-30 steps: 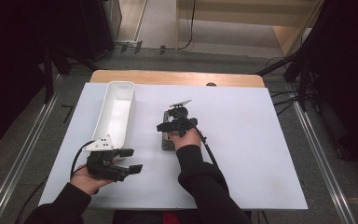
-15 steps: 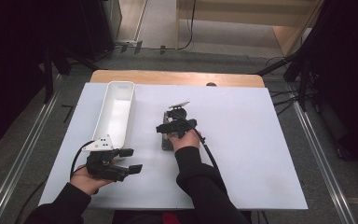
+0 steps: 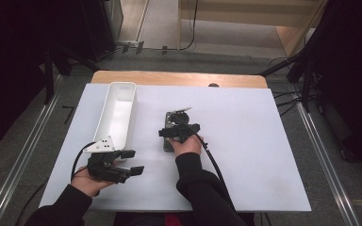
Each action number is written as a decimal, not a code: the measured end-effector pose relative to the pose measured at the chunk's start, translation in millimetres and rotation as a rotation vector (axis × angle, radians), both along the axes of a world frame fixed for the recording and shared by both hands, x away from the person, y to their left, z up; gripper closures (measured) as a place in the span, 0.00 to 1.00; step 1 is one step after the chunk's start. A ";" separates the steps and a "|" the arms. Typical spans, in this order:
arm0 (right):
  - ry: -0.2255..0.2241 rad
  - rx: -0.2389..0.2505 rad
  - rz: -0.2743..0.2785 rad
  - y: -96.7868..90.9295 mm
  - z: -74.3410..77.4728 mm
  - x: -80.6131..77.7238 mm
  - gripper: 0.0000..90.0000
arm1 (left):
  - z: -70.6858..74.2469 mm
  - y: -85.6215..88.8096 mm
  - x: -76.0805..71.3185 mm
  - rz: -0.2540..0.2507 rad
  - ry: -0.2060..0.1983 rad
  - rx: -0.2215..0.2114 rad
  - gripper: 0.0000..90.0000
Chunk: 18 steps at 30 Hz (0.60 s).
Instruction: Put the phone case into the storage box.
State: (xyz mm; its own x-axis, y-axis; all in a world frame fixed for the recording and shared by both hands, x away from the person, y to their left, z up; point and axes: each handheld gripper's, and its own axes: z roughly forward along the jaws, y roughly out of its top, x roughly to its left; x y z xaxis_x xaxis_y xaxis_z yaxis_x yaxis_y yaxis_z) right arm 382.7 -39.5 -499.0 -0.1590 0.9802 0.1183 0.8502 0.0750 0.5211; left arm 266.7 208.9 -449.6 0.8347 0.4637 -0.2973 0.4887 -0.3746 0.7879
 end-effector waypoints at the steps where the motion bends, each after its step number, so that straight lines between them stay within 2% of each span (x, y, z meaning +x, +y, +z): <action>1: 0.004 0.003 -0.003 -0.1 0.0 0.4 0.05 | 0.0 0.0 0.1 0.000 0.000 -0.001 0.27; 3: 0.014 0.007 -0.004 -0.4 -0.4 1.1 0.05 | 0.0 -0.1 0.0 0.000 0.000 0.000 0.27; 6: 0.026 -0.015 0.004 1.5 -0.9 1.5 0.04 | -0.2 -0.5 -0.2 0.001 0.000 0.001 0.27; 18: 0.042 -0.028 -0.020 5.1 -0.8 3.2 0.04 | 0.0 -0.5 0.1 0.002 0.001 0.003 0.27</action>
